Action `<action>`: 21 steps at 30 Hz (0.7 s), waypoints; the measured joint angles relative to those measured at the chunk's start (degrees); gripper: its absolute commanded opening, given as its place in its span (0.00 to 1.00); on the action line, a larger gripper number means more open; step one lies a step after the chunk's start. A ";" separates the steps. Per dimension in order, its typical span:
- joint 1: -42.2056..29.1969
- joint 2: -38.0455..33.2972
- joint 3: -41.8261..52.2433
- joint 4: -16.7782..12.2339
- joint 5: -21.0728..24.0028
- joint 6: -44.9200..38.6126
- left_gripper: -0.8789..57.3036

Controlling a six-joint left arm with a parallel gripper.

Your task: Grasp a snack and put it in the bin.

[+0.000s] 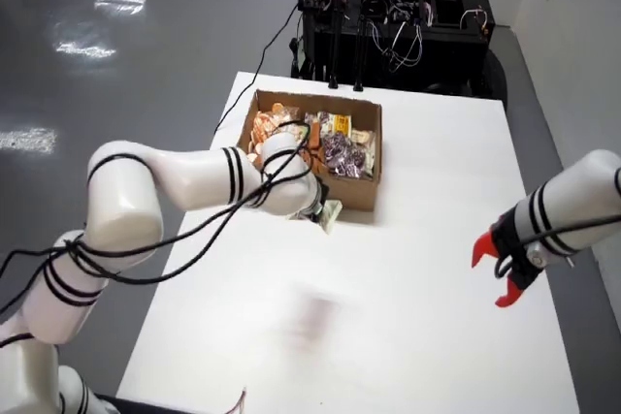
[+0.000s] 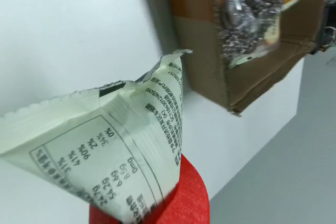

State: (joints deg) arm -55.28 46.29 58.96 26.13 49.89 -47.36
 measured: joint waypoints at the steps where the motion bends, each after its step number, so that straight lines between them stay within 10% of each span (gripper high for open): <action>1: 0.58 1.18 -2.17 0.00 0.20 1.18 0.01; 21: 12.33 23.19 -43.04 -0.68 -1.23 12.72 0.01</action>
State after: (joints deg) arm -42.95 69.48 15.92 25.45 48.65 -34.64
